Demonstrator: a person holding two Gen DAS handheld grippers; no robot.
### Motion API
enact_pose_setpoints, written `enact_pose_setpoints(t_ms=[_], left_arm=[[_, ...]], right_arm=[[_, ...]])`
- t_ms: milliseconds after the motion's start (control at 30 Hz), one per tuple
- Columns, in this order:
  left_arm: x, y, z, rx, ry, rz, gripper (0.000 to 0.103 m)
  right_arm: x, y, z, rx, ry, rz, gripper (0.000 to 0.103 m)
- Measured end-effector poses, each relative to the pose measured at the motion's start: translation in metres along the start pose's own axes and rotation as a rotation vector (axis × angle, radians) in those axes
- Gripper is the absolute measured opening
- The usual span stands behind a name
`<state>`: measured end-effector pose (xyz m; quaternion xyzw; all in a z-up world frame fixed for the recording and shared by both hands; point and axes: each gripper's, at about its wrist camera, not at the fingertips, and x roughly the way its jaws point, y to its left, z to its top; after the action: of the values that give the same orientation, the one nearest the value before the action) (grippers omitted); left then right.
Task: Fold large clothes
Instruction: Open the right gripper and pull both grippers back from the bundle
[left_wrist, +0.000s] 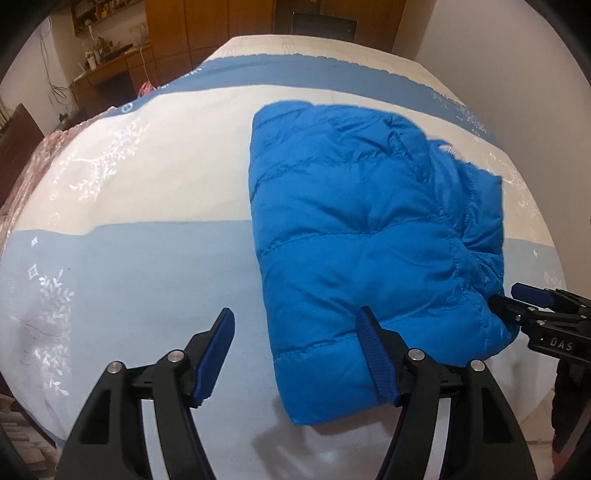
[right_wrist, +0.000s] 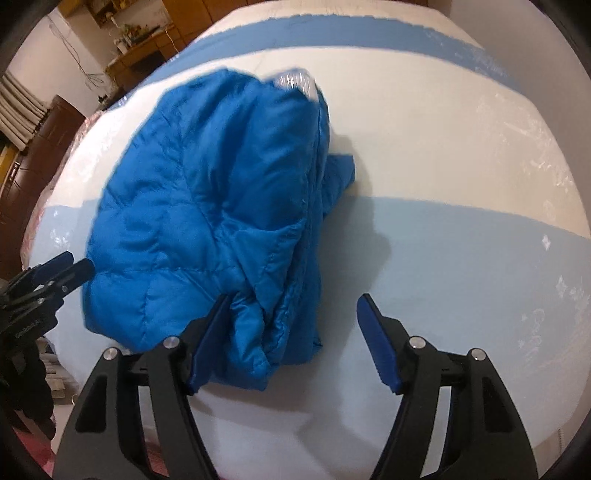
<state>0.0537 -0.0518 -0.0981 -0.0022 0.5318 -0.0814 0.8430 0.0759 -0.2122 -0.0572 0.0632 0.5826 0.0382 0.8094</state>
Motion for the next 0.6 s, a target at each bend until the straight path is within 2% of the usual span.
enact_pose_setpoints(t_ms=[100,133,167,200,300,600], left_arm=[[-0.022,-0.003,0.002,0.003,-0.03,0.007,0.069],[-0.031,-0.005,0.002,0.007,-0.04,0.022,0.071],[-0.039,-0.008,0.002,0.013,-0.049,0.034,0.076],[-0.044,-0.01,0.002,0.019,-0.056,0.044,0.081],[-0.057,-0.015,-0.002,0.027,-0.058,0.069,0.084],[-0.084,-0.015,-0.016,-0.027,-0.074,0.052,0.086]], right_arm=[[-0.024,0.008,-0.001,-0.011,-0.031,-0.023,0.076],[-0.034,0.011,-0.003,-0.016,-0.046,-0.04,0.087],[-0.041,0.015,-0.005,-0.02,-0.055,-0.063,0.093],[-0.047,0.018,-0.008,-0.027,-0.061,-0.085,0.093],[-0.063,0.024,-0.014,-0.035,-0.07,-0.127,0.094],[-0.084,0.029,-0.031,-0.026,-0.074,-0.086,0.094]])
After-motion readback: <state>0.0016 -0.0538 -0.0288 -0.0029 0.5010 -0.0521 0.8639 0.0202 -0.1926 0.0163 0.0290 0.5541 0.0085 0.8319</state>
